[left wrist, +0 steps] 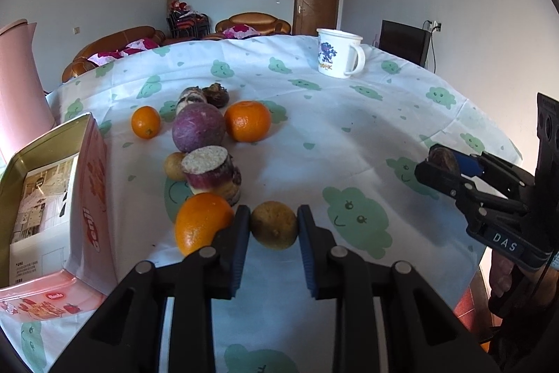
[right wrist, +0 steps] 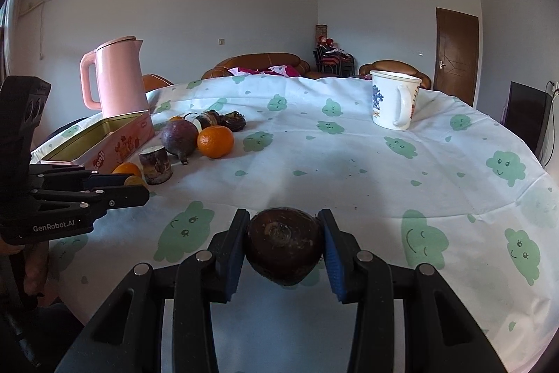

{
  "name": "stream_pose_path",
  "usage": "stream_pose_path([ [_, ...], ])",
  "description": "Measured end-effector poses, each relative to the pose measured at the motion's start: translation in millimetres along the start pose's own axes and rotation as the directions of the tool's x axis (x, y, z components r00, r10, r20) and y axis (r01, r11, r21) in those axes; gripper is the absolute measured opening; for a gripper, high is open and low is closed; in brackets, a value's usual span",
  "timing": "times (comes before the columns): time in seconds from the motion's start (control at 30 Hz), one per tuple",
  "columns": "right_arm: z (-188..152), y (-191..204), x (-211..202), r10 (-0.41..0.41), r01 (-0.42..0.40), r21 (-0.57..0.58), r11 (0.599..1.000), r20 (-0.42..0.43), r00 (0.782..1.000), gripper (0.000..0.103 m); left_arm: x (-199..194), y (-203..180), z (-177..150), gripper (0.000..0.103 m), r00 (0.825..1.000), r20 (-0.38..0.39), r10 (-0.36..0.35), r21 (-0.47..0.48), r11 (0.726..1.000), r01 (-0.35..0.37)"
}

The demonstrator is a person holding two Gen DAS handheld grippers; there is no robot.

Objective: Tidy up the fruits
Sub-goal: 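Lift the brown fruit with the right gripper while the left gripper lifts the potato-like fruit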

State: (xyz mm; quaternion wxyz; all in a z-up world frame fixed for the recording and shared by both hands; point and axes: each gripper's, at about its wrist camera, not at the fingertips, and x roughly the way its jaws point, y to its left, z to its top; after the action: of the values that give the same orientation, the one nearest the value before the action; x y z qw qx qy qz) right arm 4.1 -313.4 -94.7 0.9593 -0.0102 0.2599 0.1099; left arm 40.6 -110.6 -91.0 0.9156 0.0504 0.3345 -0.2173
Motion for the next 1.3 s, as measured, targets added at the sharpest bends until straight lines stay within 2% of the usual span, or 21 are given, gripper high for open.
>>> stream_pose_path([
  [0.27,2.6,16.5,3.6,0.039,-0.039,-0.026,0.999,0.009,0.999,0.042,-10.3,0.0,3.0,0.029,0.998,0.057,0.016,0.001,1.000,-0.016],
  [0.83,8.2,21.1,-4.6,0.048,-0.046,-0.030,0.999,0.069,0.996,0.042,-26.0,-3.4,8.3,0.029,0.988,0.150,0.043,0.013,0.999,-0.046],
  [1.3,14.8,23.5,-12.8,0.053,-0.049,-0.034,0.998,0.111,0.992,0.042,-41.2,-4.8,12.2,0.029,0.972,0.223,0.071,0.021,0.997,-0.078],
])
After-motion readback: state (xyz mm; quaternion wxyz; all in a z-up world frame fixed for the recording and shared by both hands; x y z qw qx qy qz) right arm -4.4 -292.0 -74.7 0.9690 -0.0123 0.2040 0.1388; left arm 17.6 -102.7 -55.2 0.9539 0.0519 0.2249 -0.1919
